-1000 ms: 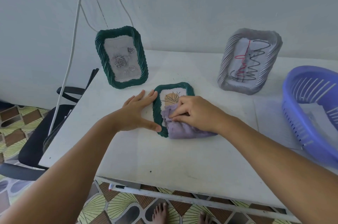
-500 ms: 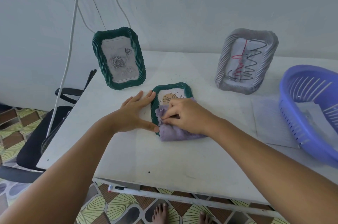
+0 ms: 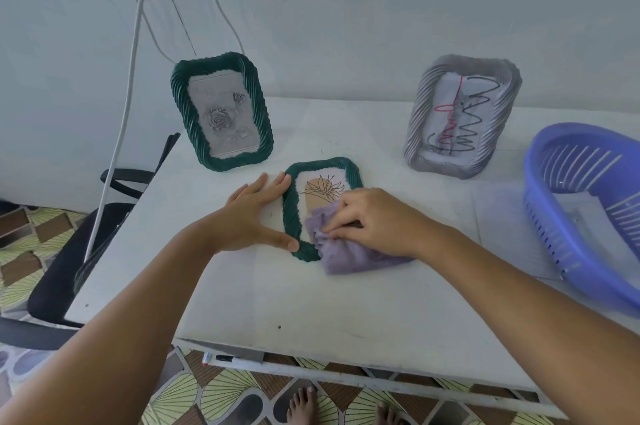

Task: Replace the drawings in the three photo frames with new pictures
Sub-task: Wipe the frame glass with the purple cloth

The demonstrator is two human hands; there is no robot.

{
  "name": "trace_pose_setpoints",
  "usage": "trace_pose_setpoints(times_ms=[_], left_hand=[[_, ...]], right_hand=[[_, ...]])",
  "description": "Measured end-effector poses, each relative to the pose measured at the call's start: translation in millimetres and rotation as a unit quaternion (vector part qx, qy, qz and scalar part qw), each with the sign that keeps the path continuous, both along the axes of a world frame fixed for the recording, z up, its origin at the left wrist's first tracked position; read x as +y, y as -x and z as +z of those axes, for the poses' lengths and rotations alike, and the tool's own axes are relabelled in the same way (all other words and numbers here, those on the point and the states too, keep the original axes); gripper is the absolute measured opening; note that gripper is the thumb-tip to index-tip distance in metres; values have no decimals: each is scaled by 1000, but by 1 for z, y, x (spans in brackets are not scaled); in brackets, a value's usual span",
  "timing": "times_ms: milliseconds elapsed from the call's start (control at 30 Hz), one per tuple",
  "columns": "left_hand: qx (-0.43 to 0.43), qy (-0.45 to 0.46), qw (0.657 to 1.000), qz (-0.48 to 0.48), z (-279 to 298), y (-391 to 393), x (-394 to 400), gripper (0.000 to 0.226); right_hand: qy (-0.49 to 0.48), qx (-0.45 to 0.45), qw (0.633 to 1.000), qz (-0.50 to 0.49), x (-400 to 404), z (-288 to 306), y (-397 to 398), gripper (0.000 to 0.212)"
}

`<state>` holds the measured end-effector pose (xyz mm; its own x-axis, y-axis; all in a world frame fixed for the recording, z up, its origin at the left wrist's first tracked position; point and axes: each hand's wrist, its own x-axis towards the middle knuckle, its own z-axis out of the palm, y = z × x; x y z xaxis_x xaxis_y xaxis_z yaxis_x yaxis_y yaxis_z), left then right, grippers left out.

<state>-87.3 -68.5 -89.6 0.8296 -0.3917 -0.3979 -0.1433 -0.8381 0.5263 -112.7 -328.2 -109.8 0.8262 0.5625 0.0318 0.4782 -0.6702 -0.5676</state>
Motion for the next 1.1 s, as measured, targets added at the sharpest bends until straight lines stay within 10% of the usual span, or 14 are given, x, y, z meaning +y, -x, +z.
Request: trace_pose_setpoints(times_ms=[1100], left_hand=[[12, -15, 1000, 1, -13, -10, 7, 132]], right_hand=[[58, -33, 994, -83, -19, 13, -11, 17]])
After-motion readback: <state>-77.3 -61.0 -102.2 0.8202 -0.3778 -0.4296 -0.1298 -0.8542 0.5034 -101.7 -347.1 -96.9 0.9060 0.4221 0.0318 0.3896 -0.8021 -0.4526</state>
